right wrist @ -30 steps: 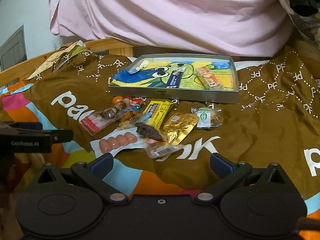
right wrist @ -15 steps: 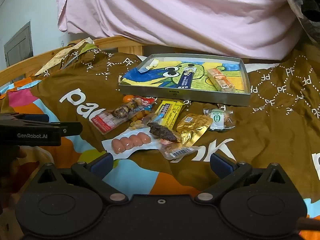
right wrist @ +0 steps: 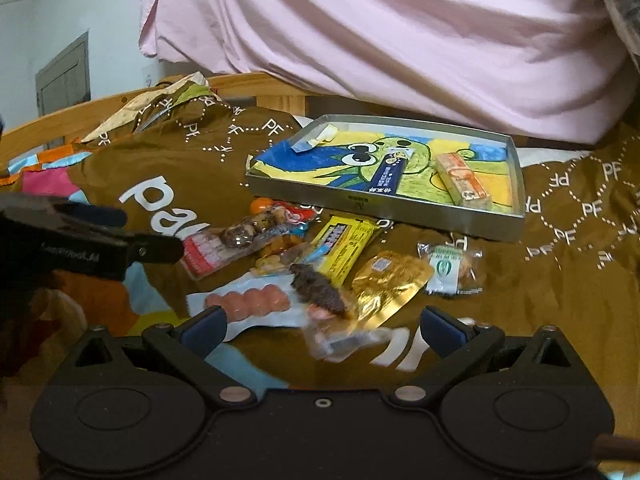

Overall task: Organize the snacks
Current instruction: 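Move the left tool to the red-labelled nut bag while the right tool reaches the dark meat stick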

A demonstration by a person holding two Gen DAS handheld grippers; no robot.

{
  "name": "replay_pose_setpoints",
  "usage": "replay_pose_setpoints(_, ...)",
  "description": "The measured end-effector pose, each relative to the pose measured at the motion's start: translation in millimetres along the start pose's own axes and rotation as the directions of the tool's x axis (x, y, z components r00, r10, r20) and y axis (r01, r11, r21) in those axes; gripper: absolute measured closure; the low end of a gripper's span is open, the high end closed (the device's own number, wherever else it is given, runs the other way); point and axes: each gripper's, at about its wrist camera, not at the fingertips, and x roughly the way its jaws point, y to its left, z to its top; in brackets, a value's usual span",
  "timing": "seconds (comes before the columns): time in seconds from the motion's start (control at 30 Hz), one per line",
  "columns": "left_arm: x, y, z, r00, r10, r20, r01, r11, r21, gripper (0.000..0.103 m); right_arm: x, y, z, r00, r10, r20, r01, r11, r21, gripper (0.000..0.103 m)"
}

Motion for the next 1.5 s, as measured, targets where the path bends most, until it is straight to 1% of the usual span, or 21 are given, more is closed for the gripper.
replay_pose_setpoints(0.07, 14, -4, 7, 1.000, -0.011, -0.018, 0.012, 0.999, 0.041, 0.000, 7, -5, 3, 1.000, 0.007, -0.010, -0.007, 1.000, -0.012, 0.001)
replay_pose_setpoints(0.23, 46, -18, 22, 0.995, -0.018, -0.095, 0.030, 0.992, 0.126, 0.000, 24, -12, 9, 0.996, 0.076, -0.041, -0.076, 0.997, 0.005, 0.001)
replay_pose_setpoints(0.3, 58, -21, 26, 0.992, 0.009, -0.124, 0.008, 0.990, 0.138, 0.000, 30, -13, 10, 0.995, 0.091, -0.051, -0.090, 0.996, 0.014, 0.007)
replay_pose_setpoints(0.37, 67, -19, 30, 0.988, 0.010, -0.153, 0.009, 0.992, 0.123, 0.001, 36, -14, 12, 0.994, 0.092, -0.059, -0.091, 0.996, 0.018, 0.008)
replay_pose_setpoints(0.5, 77, -12, 37, 0.987, -0.013, -0.162, 0.023, 0.998, 0.057, 0.002, 47, -14, 16, 0.994, 0.092, -0.066, -0.091, 0.996, 0.013, 0.012)
replay_pose_setpoints(0.53, 80, -10, 38, 0.986, -0.018, -0.166, 0.026, 0.999, 0.047, 0.004, 49, -14, 17, 0.994, 0.091, -0.068, -0.090, 0.996, 0.005, 0.012)
replay_pose_setpoints(0.6, 86, -9, 40, 0.983, -0.027, -0.184, 0.035, 0.999, 0.041, 0.009, 54, -12, 19, 0.993, 0.097, -0.073, -0.098, 0.995, -0.008, 0.017)
replay_pose_setpoints(0.67, 91, -9, 41, 0.978, -0.044, -0.204, 0.053, 0.998, 0.039, 0.019, 58, -10, 20, 0.992, 0.105, -0.072, -0.106, 0.994, -0.014, 0.022)
replay_pose_setpoints(0.7, 93, -9, 41, 0.976, -0.048, -0.211, 0.057, 0.998, 0.038, 0.021, 60, -10, 21, 0.992, 0.106, -0.074, -0.108, 0.994, -0.017, 0.025)
replay_pose_setpoints(0.73, 95, -9, 40, 0.974, -0.054, -0.218, 0.063, 0.997, 0.037, 0.025, 63, -10, 22, 0.991, 0.114, -0.077, -0.115, 0.993, -0.017, 0.025)
replay_pose_setpoints(0.8, 99, -10, 40, 0.969, -0.067, -0.237, 0.077, 0.996, 0.035, 0.034, 67, -9, 24, 0.988, 0.128, -0.081, -0.130, 0.991, -0.021, 0.030)
replay_pose_setpoints(0.83, 101, -9, 39, 0.966, -0.086, -0.246, 0.095, 0.995, 0.027, 0.040, 69, -8, 26, 0.987, 0.134, -0.085, -0.137, 0.990, -0.030, 0.031)
replay_pose_setpoints(0.9, 100, -7, 39, 0.962, -0.104, -0.253, 0.108, 0.994, 0.004, 0.043, 72, -7, 28, 0.983, 0.153, -0.106, -0.158, 0.987, -0.041, 0.037)
replay_pose_setpoints(0.97, 100, -5, 39, 0.958, -0.118, -0.261, 0.119, 0.993, -0.014, 0.049, 74, -10, 28, 0.976, 0.177, -0.123, -0.179, 0.984, -0.004, 0.038)
replay_pose_setpoints(1.1, 95, -1, 39, 0.953, -0.128, -0.275, 0.120, 0.992, -0.044, 0.050, 80, -19, 33, 0.961, 0.221, -0.164, -0.219, 0.975, 0.030, 0.037)
replay_pose_setpoints(1.2, 91, -2, 39, 0.948, -0.137, -0.287, 0.126, 0.990, -0.054, 0.051, 87, -21, 39, 0.949, 0.244, -0.202, -0.244, 0.970, 0.025, 0.035)
replay_pose_setpoints(1.33, 82, 2, 36, 0.940, -0.157, -0.302, 0.131, 0.986, -0.104, 0.051, 92, -24, 42, 0.936, 0.268, -0.226, -0.270, 0.963, 0.021, 0.036)
replay_pose_setpoints(1.4, 77, 2, 34, 0.939, -0.156, -0.306, 0.127, 0.986, -0.111, 0.051, 91, -23, 41, 0.937, 0.269, -0.224, -0.271, 0.962, 0.021, 0.044)
replay_pose_setpoints(1.43, 74, 2, 33, 0.939, -0.155, -0.306, 0.125, 0.986, -0.114, 0.051, 89, -22, 40, 0.940, 0.262, -0.218, -0.265, 0.964, 0.018, 0.044)
replay_pose_setpoints(1.5, 69, 2, 31, 0.937, -0.159, -0.311, 0.124, 0.984, -0.128, 0.051, 85, -19, 38, 0.942, 0.262, -0.211, -0.266, 0.964, 0.011, 0.054)
